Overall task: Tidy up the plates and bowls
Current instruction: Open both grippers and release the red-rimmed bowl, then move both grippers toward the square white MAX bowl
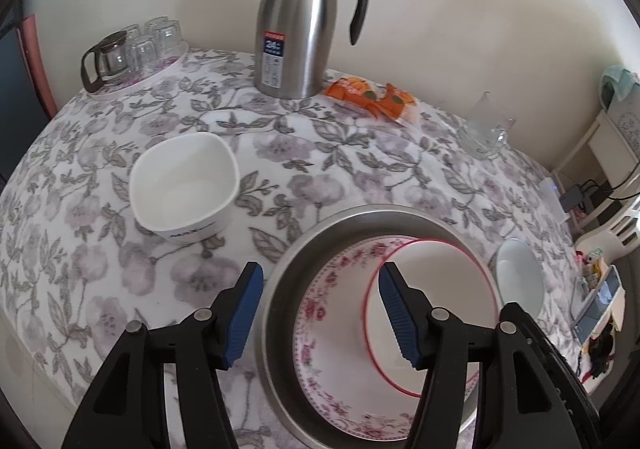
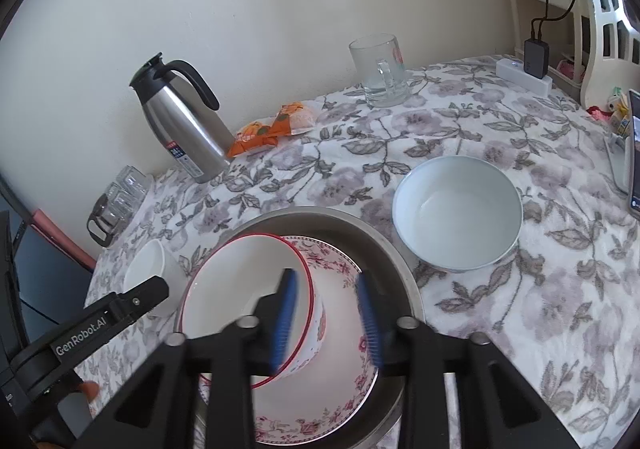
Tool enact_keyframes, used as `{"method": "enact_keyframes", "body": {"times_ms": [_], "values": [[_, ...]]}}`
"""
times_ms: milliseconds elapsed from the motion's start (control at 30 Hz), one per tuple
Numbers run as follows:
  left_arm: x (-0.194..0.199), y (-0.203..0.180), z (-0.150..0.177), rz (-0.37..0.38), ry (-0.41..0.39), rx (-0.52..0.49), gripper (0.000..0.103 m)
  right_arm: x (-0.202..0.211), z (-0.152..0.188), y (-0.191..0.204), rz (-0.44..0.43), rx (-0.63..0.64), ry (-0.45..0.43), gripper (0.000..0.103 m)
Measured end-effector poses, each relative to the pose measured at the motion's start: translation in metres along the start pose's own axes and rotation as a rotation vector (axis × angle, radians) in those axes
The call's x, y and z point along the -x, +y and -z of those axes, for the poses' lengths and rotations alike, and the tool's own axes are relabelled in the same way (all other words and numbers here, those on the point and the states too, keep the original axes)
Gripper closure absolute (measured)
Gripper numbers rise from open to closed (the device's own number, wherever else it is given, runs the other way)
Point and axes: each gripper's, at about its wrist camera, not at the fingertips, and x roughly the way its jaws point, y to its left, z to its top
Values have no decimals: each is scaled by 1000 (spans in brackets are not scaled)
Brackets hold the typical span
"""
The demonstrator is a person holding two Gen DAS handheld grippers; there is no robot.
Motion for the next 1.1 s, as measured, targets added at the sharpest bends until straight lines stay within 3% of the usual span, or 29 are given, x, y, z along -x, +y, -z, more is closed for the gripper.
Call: {"method": "enact_keyframes", "body": {"times_ms": [33,133,267,333,500,867,1100], "values": [[-1,1,0,-11,1,3,36,0,0,0,5,4,-4,46],[-2,5,1,-39,-3,15,24,1,0,3,17,28,-13,40],[-4,14,0,-63,-3,44,22,0,1,7,30,47,-17,29],[-5,19,-2,-74,-1,58,19,-1,1,9,31,56,-16,15],[-3,38,-7,-102,-21,100,13,0,0,12,31,63,-28,0],[16,91,-17,-261,-100,183,12,6,1,29,50,103,-64,0],[28,128,-20,-298,-129,286,12,10,4,54,29,144,-88,0]]}}
